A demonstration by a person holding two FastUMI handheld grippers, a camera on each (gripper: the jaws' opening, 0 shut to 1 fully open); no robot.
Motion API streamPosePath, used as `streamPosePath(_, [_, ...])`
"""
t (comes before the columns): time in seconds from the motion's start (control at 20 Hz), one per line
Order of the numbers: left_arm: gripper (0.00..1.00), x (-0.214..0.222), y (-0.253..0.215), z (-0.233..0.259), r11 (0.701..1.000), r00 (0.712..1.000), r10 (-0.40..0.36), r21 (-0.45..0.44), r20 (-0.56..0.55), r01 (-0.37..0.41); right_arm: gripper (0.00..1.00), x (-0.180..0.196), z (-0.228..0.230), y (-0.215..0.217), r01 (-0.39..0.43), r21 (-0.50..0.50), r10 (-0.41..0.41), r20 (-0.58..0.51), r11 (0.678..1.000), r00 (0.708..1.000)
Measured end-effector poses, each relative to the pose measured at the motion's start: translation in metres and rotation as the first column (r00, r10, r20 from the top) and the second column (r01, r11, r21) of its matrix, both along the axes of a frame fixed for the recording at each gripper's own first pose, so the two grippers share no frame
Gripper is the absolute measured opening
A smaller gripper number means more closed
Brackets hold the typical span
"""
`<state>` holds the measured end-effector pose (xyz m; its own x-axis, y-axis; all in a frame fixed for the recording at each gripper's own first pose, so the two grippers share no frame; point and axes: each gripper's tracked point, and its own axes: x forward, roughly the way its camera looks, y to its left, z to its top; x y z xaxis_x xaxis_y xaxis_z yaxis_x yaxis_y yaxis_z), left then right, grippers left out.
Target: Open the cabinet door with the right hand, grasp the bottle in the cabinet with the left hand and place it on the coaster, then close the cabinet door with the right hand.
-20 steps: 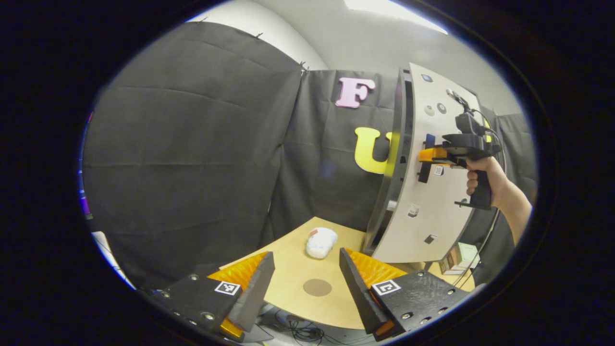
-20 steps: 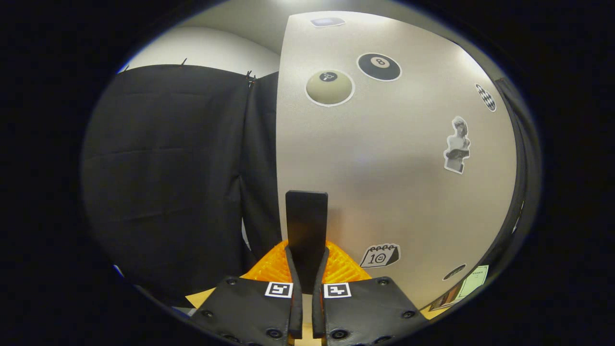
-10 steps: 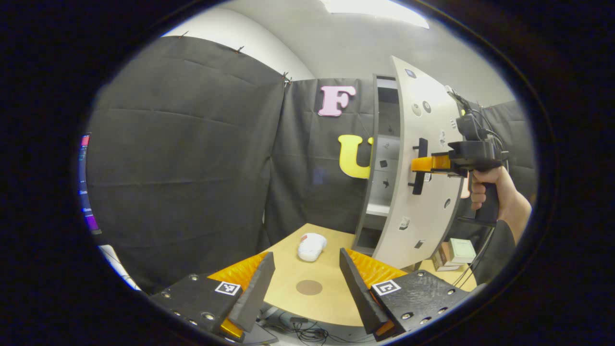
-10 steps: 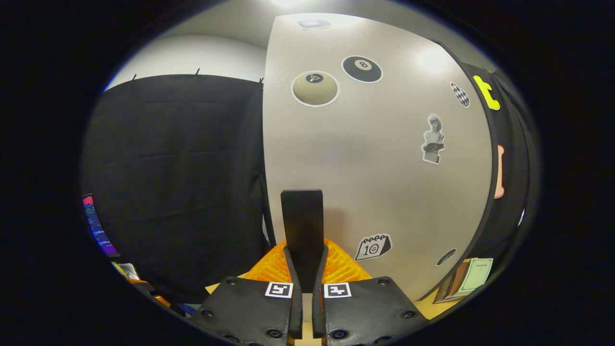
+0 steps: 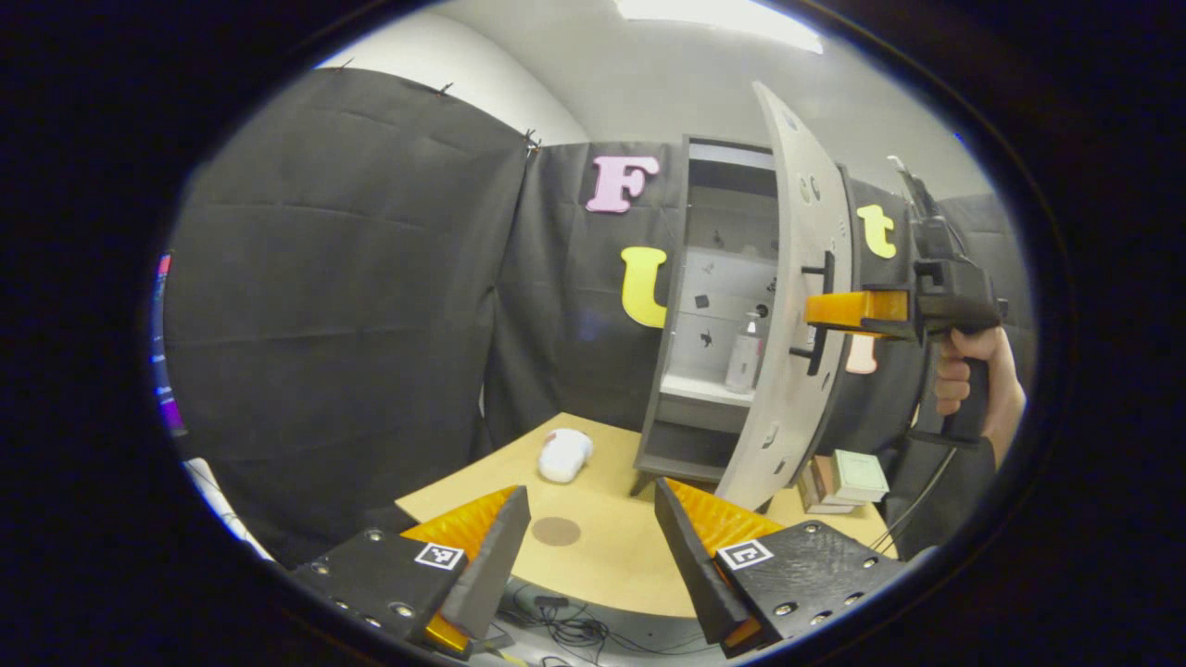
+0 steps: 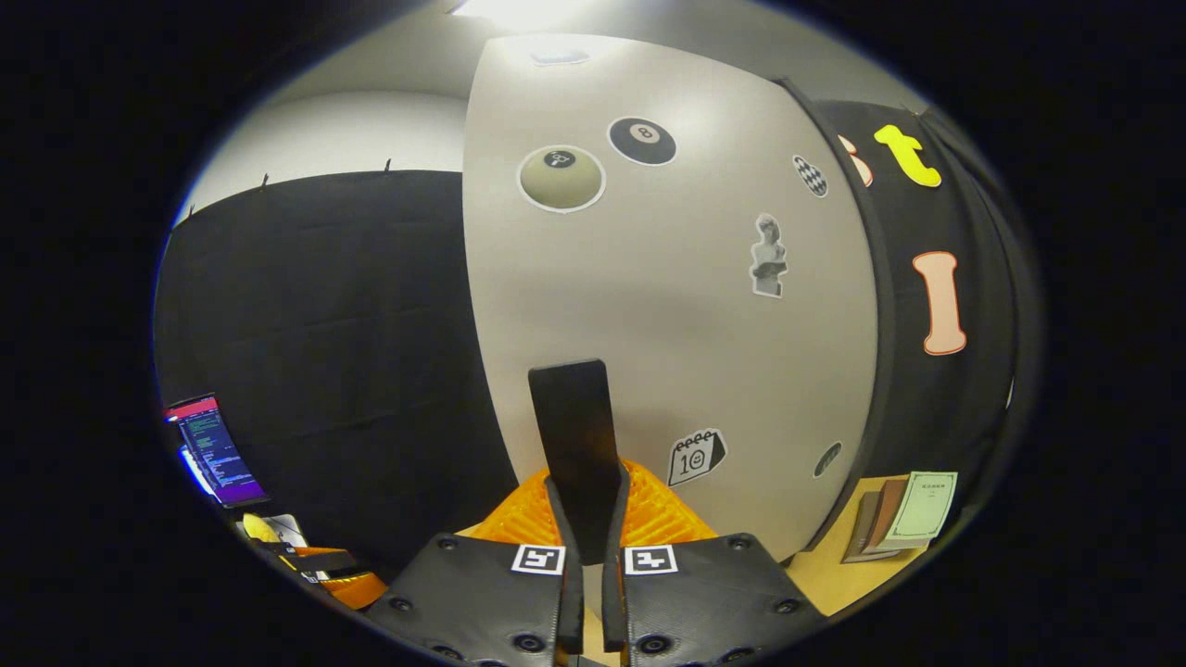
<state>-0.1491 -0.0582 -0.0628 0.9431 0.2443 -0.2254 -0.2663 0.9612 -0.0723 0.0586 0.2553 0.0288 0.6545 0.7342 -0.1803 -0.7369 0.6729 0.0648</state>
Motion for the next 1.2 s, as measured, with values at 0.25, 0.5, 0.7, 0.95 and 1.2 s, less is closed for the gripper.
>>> streamPosePath(0.25, [0.82, 0.011, -0.012, 0.002, 0.999, 1.000, -0.028, -0.016, -0.006, 0.028, 0.08, -0.006, 0.003, -0.027, 0.030, 0.024, -0.030, -0.004, 0.999, 1.000])
streamPosePath(0.5, [0.82, 0.032, -0.032, 0.004, 0.995, 0.995, -0.095, 0.013, -0.025, 0.096, 0.09, -0.010, 0.006, -0.058, 0.089, 0.037, -0.089, 0.005, 0.995, 0.996])
streamPosePath(0.7, [0.82, 0.048, -0.058, -0.004, 0.986, 0.985, -0.170, -0.012, -0.041, 0.169, 0.08, -0.004, 0.010, -0.084, 0.169, 0.037, -0.170, 0.027, 0.985, 0.985])
streamPosePath(0.95, [0.84, 0.070, -0.083, -0.019, 0.961, 0.959, -0.274, 0.012, -0.073, 0.276, 0.08, 0.011, 0.014, -0.118, 0.318, -0.023, -0.314, 0.105, 0.948, 0.943])
streamPosePath(1.2, [0.82, 0.118, -0.085, -0.030, 0.931, 0.928, -0.366, -0.028, -0.075, 0.365, 0.08, 0.015, 0.011, -0.133, 0.403, -0.033, -0.400, 0.066, 0.915, 0.914])
